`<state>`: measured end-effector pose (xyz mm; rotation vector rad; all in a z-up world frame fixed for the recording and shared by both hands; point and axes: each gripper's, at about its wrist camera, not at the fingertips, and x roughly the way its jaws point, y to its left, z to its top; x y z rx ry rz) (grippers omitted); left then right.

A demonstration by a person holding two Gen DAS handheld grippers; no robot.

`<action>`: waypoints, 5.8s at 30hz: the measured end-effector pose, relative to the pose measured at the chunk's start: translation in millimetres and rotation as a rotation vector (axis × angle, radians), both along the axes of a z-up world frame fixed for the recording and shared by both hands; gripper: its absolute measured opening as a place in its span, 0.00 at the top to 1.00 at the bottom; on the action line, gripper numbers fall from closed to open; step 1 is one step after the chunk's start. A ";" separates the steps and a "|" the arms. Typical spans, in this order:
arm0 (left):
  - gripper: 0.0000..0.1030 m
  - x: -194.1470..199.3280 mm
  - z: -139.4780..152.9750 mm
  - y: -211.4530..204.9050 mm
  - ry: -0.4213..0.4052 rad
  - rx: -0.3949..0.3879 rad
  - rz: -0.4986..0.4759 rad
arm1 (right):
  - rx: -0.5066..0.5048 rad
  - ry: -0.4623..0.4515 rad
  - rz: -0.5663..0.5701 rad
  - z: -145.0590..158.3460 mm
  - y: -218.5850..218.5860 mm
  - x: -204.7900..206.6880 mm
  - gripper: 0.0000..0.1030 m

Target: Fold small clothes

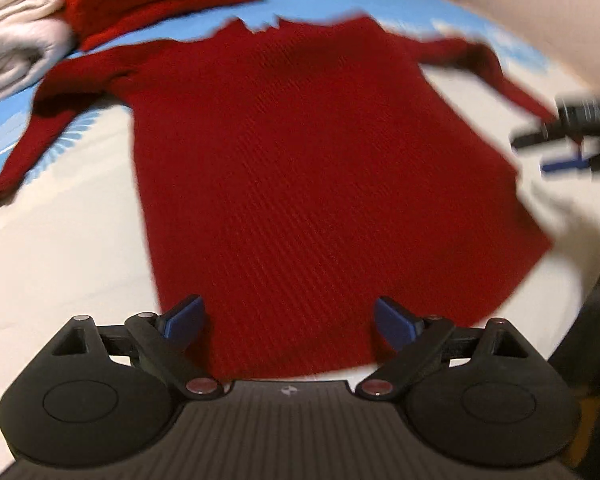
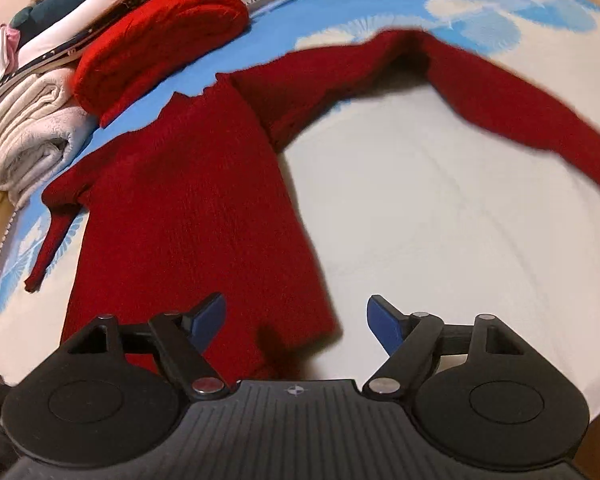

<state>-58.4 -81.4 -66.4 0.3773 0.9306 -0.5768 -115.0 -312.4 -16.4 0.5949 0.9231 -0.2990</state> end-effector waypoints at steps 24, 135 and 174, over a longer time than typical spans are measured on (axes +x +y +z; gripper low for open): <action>0.90 66.3 60.2 121.0 -0.259 -0.294 0.574 | -0.051 -0.102 0.206 1.1 33.8 15.8 0.23; 0.18 21.5 31.2 169.2 0.031 -0.310 0.408 | -0.293 -0.030 0.056 38.2 12.2 -83.4 0.32; 0.02 42.4 -18.1 131.8 0.066 -0.001 0.395 | -0.283 0.106 -0.062 -7.3 -26.8 -101.1 0.37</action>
